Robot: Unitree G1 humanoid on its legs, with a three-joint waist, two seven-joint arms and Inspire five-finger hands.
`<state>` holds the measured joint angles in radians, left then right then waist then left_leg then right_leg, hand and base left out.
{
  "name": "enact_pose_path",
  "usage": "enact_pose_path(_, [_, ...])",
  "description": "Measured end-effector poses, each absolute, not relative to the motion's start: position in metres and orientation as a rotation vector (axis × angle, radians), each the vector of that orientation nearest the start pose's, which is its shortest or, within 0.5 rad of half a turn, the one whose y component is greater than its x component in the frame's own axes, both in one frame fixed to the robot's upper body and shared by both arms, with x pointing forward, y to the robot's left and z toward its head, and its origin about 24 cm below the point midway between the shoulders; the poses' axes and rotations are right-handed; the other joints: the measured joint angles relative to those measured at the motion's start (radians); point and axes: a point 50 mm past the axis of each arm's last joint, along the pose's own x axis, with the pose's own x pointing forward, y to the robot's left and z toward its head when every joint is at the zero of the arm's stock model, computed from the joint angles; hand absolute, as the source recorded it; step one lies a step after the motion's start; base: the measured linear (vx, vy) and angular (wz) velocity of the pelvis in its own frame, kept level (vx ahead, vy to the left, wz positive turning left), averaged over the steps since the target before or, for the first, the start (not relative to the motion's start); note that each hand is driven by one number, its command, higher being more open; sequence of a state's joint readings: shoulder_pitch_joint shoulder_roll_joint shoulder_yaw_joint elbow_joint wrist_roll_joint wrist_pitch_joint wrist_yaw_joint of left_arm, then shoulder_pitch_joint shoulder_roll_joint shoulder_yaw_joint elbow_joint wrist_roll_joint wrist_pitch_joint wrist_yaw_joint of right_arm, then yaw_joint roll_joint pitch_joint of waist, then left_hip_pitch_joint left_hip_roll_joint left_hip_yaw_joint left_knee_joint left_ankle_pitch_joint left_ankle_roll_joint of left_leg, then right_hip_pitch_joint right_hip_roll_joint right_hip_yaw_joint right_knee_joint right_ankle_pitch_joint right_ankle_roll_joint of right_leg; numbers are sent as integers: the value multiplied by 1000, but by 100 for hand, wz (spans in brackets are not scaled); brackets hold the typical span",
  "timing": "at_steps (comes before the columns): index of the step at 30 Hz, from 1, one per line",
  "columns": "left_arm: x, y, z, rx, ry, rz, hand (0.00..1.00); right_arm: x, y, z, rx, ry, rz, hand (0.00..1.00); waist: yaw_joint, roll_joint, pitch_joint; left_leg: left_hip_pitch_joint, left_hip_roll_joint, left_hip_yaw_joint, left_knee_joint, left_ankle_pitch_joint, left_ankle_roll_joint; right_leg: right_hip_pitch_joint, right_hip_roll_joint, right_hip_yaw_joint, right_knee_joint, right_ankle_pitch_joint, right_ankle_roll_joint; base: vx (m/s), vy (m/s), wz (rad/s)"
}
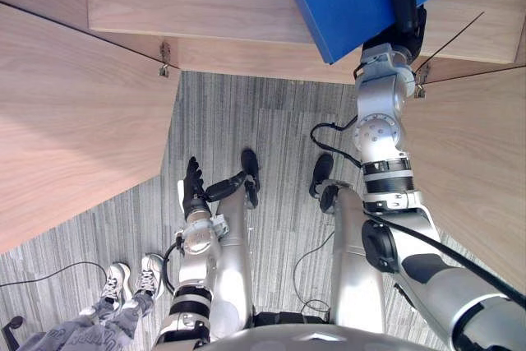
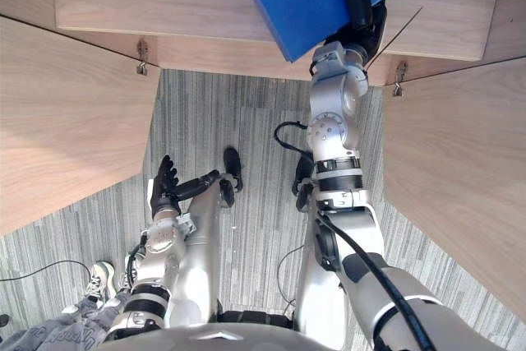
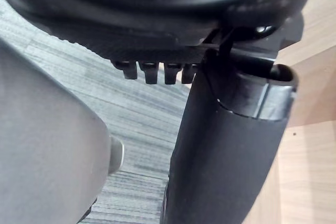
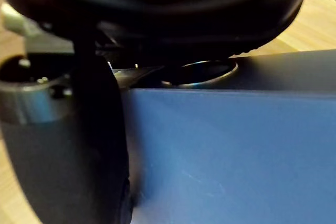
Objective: Walk over to the cabinet, pick up the folder, carry it to the office cabinet, place the folder inside the office cabinet, then close the office cabinet door
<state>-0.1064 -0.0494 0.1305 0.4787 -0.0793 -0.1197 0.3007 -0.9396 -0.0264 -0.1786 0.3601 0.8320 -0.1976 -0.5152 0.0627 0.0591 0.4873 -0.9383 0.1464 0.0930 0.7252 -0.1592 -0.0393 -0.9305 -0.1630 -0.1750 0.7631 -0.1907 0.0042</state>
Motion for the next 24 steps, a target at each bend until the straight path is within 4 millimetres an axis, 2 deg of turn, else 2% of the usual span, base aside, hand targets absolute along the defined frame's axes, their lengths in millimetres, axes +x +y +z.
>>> enact_pose_path(6, [251, 169, -37, -103, 301, 408, 100, 373, -137, 252, 1125, -405, -257, 100, 0, -2, -5, 34, -4, 2, -47, 13, 0, 41, 1, -16, -44, 11, -2, 35, 14, 4])
enact_pose_path(17, [250, 164, -41, -98, 334, 400, 100, 369, -124, 250, 1221, -385, -279, 100, 3, -2, -20, 72, -9, 7, -86, 27, -1, 76, 1, -20, -73, 19, -3, -6, -1, 0])
enact_pose_path(20, [250, 163, -42, -96, 338, 399, 100, 366, -122, 251, 1217, -396, -266, 100, 7, -3, -26, 77, -9, 8, -97, 33, 0, 82, 3, -20, -86, 26, -3, -12, 0, 0])
enact_pose_path(24, [250, 163, -42, -95, 345, 399, 100, 359, -116, 249, 1119, -433, -203, 100, 9, -3, -32, 83, -8, 8, -102, 33, -1, 90, 5, -22, -95, 27, -3, 0, 0, 0])
